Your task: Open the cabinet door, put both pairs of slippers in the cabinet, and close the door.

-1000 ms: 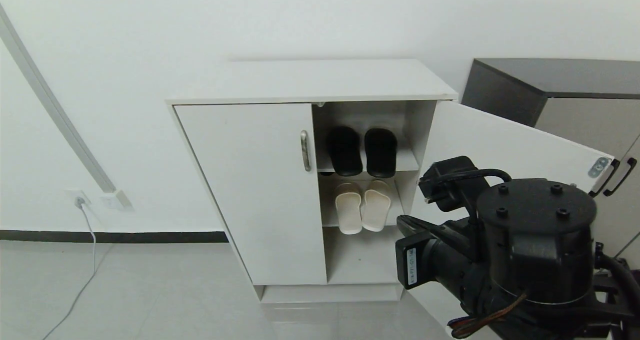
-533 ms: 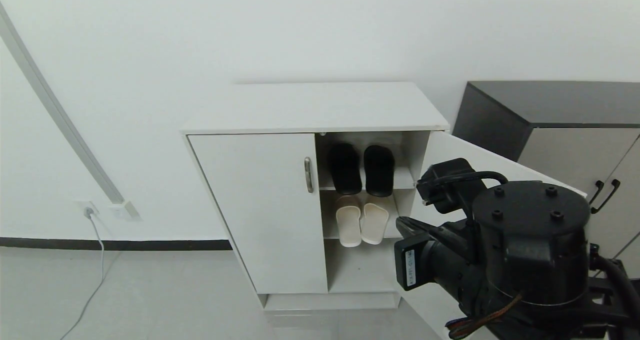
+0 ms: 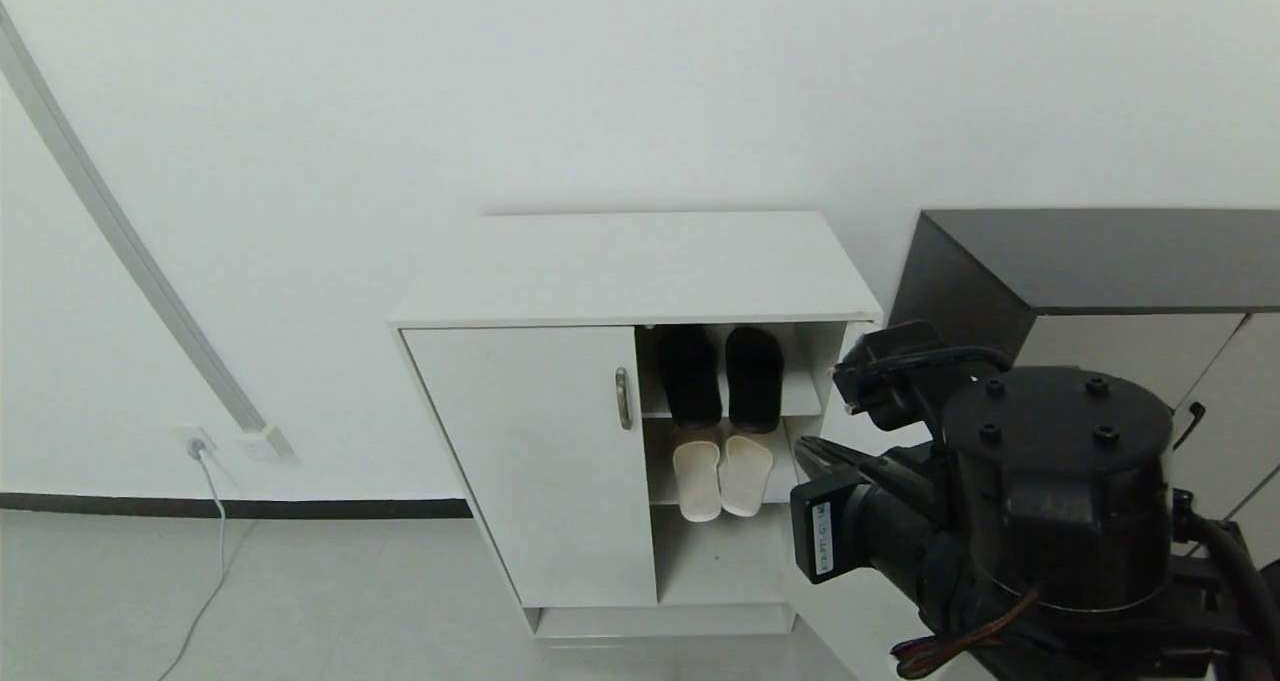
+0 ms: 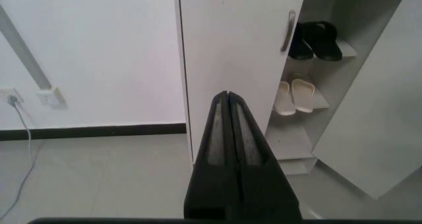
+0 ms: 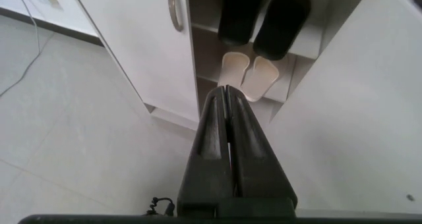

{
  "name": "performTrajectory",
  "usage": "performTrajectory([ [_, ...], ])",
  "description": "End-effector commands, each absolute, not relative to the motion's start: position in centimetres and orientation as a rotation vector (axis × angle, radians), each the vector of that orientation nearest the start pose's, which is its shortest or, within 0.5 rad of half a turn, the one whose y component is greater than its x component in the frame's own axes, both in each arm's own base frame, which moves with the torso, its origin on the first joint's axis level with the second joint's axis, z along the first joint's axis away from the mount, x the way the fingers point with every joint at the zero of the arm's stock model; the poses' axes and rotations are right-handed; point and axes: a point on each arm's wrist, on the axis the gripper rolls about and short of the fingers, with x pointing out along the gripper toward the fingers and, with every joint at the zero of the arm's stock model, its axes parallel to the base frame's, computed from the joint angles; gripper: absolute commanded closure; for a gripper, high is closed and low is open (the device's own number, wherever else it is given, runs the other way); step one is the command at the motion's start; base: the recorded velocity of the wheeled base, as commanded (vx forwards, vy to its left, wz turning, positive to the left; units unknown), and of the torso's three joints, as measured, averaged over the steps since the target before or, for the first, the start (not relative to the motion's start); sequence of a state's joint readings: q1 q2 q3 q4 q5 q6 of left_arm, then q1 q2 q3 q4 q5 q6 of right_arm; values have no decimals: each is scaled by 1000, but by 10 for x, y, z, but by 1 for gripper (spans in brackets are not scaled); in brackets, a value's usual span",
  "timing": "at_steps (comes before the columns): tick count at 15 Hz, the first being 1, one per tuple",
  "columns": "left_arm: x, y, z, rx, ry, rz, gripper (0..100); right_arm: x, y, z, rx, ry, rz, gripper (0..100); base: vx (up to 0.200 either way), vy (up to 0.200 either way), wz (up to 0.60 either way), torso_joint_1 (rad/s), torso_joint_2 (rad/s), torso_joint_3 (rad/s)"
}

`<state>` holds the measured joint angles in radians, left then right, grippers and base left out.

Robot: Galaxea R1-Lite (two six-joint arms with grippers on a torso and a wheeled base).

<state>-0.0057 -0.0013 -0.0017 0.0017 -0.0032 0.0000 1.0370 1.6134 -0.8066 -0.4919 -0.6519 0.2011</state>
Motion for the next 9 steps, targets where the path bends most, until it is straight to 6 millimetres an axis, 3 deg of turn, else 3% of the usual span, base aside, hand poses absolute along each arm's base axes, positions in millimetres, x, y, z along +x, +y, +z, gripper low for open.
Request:
performTrajectory([
  [1, -23, 0, 76, 0, 0, -9, 100, 155, 236, 194, -41, 249, 358, 100, 0, 0, 0, 242, -574, -325],
  [4, -23, 0, 76, 0, 0, -9, 100, 156, 236, 194, -32, 239, 359, 100, 0, 0, 0, 203, -463, -258],
  [9, -23, 0, 76, 0, 0, -9, 100, 155, 235, 193, -45, 240, 359, 100, 0, 0, 0, 22, -48, -28],
])
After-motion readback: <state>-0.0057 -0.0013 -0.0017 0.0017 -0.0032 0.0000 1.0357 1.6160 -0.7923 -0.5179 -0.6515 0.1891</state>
